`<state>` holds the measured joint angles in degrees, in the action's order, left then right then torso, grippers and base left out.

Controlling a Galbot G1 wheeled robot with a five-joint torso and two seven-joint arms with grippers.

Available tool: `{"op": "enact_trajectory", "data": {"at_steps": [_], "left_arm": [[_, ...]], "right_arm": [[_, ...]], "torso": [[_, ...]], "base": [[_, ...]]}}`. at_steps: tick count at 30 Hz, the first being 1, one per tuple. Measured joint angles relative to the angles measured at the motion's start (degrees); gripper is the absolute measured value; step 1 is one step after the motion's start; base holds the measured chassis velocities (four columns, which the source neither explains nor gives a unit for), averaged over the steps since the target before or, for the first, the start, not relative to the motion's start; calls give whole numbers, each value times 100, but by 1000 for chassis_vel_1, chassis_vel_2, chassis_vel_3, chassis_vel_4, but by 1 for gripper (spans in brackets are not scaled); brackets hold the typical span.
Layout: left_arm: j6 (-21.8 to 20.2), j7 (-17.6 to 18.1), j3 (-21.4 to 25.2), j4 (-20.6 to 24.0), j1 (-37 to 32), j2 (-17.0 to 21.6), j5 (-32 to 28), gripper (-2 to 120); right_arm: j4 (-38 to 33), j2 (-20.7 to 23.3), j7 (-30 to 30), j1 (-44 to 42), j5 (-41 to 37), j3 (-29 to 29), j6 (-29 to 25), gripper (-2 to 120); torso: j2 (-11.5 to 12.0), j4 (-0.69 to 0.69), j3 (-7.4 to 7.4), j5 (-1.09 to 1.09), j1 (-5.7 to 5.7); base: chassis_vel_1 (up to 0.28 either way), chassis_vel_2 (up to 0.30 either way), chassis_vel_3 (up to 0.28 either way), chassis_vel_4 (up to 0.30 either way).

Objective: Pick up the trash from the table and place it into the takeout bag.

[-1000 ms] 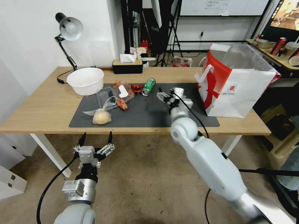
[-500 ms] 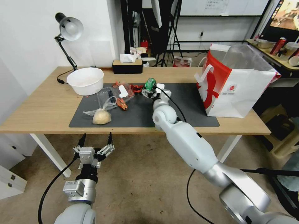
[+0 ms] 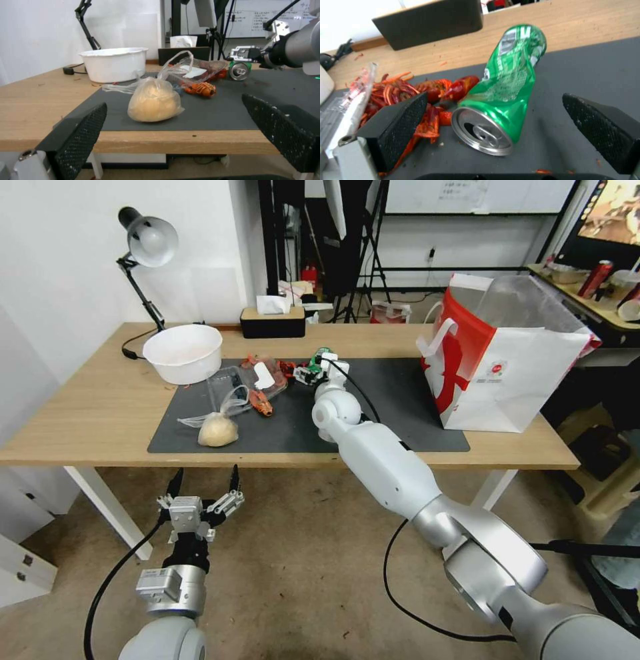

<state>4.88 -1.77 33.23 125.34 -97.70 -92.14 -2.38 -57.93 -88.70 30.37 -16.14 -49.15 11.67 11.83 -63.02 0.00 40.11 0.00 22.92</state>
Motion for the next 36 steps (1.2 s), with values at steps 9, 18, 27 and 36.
{"op": "enact_trajectory", "data": {"at_steps": [9,18,27,36], "left_arm": [[5,4,5,-1,-3,0,-10,100],[37,7,5,-28,-12,0,-10,100],[42,9,0,-59,4,0,-9,100],[41,9,-4,-94,37,0,-9,100]], "right_arm": [[244,-141,19,61,-74,-4,120,91],[259,-134,57,19,-84,-36,197,59],[15,-23,98,-76,-86,-117,205,50],[-1472,517,106,-453,61,-339,126,50]], "torso": [[0,0,0,-1,0],[0,0,0,0,0],[0,0,0,0,0],[0,0,0,1,0]], "base": [[0,0,0,0],[0,0,0,0],[0,0,0,0],[0,0,0,0]]}}
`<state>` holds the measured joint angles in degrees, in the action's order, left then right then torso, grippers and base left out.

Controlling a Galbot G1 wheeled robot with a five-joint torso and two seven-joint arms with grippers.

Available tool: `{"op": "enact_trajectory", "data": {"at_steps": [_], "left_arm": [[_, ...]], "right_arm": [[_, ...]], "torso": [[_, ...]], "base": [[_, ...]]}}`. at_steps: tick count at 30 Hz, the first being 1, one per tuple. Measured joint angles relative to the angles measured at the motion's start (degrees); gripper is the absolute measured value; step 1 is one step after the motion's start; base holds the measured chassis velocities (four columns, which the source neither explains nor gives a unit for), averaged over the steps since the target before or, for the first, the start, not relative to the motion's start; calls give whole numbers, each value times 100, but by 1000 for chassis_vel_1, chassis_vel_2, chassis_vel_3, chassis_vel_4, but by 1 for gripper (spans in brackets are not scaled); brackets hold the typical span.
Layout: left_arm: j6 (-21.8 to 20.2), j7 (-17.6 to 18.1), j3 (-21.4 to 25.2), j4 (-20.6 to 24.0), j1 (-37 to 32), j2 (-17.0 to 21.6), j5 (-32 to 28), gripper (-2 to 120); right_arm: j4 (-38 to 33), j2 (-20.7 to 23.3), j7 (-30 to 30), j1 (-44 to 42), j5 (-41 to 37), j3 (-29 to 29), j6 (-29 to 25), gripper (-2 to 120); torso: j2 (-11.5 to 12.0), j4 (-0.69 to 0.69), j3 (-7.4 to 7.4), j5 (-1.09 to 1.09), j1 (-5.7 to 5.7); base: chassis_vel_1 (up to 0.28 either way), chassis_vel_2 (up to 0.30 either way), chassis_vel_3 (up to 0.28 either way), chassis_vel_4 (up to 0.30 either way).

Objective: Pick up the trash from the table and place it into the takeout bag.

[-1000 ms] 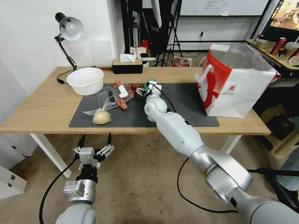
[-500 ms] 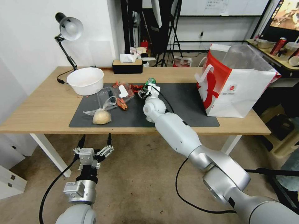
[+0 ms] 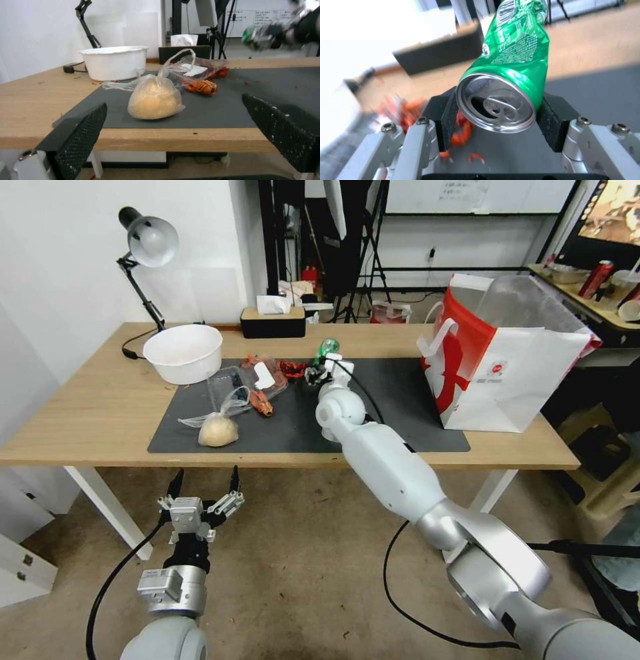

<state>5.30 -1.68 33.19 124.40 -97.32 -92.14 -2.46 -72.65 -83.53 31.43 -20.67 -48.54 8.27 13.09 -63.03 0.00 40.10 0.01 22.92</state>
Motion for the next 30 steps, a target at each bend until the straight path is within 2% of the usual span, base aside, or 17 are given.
{"op": "enact_trajectory", "data": {"at_steps": [1,2,5,6,9,12,21,30], "left_arm": [[-1,0,-3,-3,7,0,1,100],[-1,0,-3,-3,7,0,1,100],[-3,-1,-9,-14,12,0,10,100],[-3,-1,-9,-14,12,0,10,100],[-4,-2,-14,-23,9,0,29,100],[-4,-3,-15,-27,-6,0,42,100],[0,-5,-45,-25,-12,0,64,100],[0,-11,-96,-39,10,0,99,100]], "right_arm": [[-301,102,17,-80,38,-62,4,50],[-301,102,17,-80,38,-62,4,50],[-1189,347,172,-254,190,-337,140,50],[-1189,347,172,-254,190,-337,140,50],[-2058,557,455,-337,628,-852,570,50],[-2410,682,693,-308,715,-1146,855,50],[-2768,1201,1238,-280,982,-1793,1375,50],[-2668,1657,1272,-389,901,-2558,1532,50]], "torso": [[0,1,0,0,0],[0,1,0,0,0],[0,1,0,-1,0],[0,1,0,-1,0],[0,0,0,-1,-1],[0,1,0,1,-1],[0,0,0,1,0],[0,1,0,0,0]], "base": [[0,0,0,0],[0,0,0,0],[0,0,0,0],[0,0,0,0],[0,0,0,0],[0,0,0,0],[0,0,0,0],[0,0,0,0]]}}
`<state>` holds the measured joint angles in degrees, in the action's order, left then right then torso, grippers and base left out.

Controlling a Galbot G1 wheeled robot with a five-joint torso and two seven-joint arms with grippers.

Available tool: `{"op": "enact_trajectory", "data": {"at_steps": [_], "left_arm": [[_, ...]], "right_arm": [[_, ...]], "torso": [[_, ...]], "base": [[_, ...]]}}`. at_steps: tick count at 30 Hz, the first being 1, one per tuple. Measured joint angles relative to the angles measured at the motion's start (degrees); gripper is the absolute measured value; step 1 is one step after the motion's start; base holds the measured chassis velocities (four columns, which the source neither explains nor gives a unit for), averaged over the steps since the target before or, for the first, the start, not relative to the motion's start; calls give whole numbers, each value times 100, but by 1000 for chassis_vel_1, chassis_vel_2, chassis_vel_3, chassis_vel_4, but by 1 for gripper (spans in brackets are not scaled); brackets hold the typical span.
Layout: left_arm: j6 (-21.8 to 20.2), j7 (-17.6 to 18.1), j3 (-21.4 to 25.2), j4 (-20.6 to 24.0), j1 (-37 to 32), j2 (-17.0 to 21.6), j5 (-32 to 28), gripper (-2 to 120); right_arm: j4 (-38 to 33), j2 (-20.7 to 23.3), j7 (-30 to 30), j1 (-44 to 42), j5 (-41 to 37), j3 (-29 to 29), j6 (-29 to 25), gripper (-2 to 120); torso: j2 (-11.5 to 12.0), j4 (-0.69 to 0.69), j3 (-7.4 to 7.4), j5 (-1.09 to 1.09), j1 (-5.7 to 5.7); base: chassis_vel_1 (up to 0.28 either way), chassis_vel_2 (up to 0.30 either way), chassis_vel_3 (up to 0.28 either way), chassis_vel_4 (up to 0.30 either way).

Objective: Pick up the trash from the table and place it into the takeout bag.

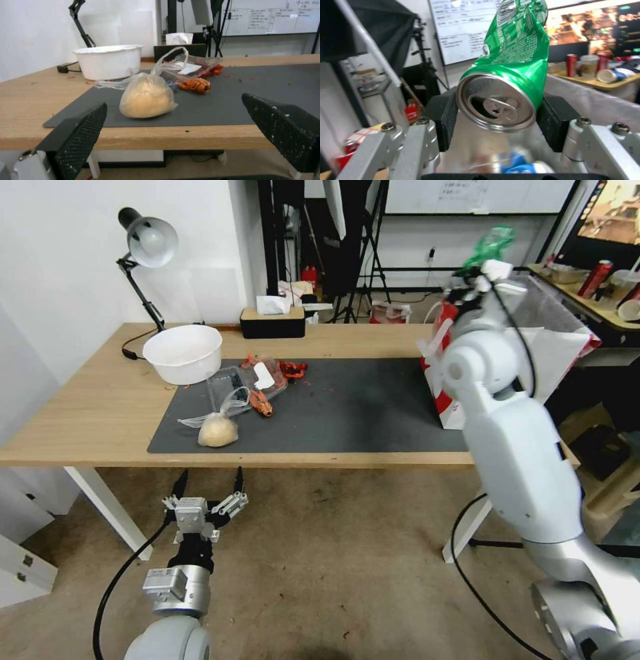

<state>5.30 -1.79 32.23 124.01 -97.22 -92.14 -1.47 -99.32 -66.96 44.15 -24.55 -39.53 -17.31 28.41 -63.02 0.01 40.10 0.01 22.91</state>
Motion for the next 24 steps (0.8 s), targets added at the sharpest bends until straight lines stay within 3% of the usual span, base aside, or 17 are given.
{"op": "enact_trajectory", "data": {"at_steps": [4,13,16,21,24], "left_arm": [[0,-5,-20,-1,3,0,17,100],[0,-14,-46,32,-25,0,44,100],[-2,-16,-42,84,-48,0,44,100],[-3,-17,-37,109,-55,0,42,100],[-4,-17,-37,126,-67,0,41,100]], "right_arm": [[0,68,26,-60,-137,-120,44,50],[-2,112,82,-137,-416,-374,110,82],[-154,131,-73,-144,-771,-451,-137,96],[-561,180,-483,-306,-1072,-378,-640,100],[-1260,276,-1050,-699,-1209,-223,-1029,100]], "torso": [[0,0,0,0,0],[0,-1,0,-1,1],[0,-1,0,-2,1],[0,-1,0,-2,1],[0,-2,0,-2,1]], "base": [[0,0,0,0],[0,0,0,0],[0,0,0,0],[0,0,0,0],[0,0,0,0]]}}
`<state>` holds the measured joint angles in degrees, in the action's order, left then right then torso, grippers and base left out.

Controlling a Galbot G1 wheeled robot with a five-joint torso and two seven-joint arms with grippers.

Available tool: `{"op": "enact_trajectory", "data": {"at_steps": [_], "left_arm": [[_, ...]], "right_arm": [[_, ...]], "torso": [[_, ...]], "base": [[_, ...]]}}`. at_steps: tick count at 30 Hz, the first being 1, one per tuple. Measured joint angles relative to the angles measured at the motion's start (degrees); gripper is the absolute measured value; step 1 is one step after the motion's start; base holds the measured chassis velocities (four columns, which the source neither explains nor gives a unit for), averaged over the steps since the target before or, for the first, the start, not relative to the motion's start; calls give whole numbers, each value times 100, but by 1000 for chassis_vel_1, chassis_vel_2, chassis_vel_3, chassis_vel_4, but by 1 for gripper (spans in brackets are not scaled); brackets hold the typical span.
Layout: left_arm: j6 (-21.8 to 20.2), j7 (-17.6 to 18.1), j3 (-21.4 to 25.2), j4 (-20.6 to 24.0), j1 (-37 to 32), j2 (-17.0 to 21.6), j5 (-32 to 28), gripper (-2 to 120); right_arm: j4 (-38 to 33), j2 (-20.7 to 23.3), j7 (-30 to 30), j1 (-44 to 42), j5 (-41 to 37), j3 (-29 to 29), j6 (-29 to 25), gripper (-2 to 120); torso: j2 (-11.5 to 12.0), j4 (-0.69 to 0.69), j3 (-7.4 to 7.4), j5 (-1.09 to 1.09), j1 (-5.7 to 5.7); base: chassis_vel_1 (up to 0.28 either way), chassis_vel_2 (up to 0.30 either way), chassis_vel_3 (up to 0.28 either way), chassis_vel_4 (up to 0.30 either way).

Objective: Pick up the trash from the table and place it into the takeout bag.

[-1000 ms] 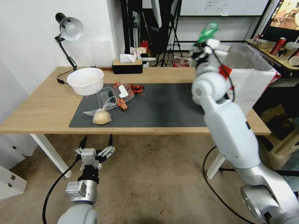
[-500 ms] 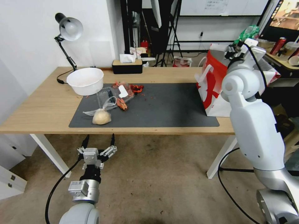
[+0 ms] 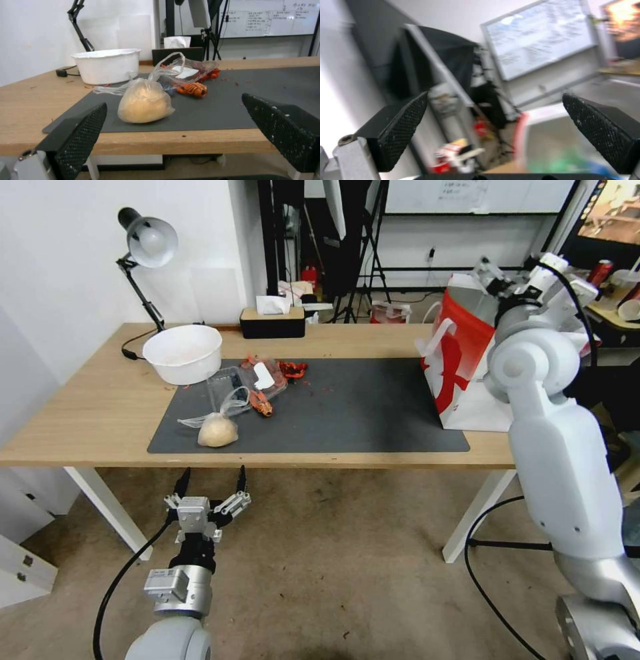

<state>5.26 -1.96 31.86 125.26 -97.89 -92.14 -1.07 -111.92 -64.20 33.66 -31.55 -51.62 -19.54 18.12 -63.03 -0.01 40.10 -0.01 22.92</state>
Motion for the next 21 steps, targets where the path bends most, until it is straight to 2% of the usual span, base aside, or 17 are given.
{"op": "enact_trajectory", "data": {"at_steps": [5,6,8,10,14,16,18,21], "left_arm": [[1,0,6,17,-12,0,-1,100],[1,0,8,20,-16,0,-1,100],[2,0,8,23,-18,0,-1,100],[4,1,8,27,-19,1,-1,100],[5,1,6,27,-13,0,-2,100],[7,1,4,28,-8,0,-2,100],[6,1,2,29,-6,0,-2,100],[10,1,2,35,-1,0,-2,100]], "right_arm": [[-464,165,-520,-472,211,157,-299,100],[-633,263,-796,-780,421,212,-441,100],[-701,302,-918,-940,538,225,-495,100],[-877,398,-1206,-1454,929,261,-650,100],[-1004,456,-1390,-1898,1283,262,-775,100],[-1055,519,-1674,-2311,1748,235,-1003,100],[-1067,534,-1741,-2417,1866,221,-1071,100],[-1189,587,-1936,-3056,2352,155,-1435,100]], "torso": [[0,0,0,1,0],[0,1,0,1,0],[0,1,0,2,0],[0,3,0,3,0],[0,0,0,2,0],[0,1,0,2,0],[0,1,1,1,0],[0,1,0,2,0]], "base": [[0,0,0,0],[0,0,0,0],[0,0,0,0],[0,0,0,0],[0,0,0,0],[0,0,0,0],[0,0,0,0],[0,0,0,0]]}}
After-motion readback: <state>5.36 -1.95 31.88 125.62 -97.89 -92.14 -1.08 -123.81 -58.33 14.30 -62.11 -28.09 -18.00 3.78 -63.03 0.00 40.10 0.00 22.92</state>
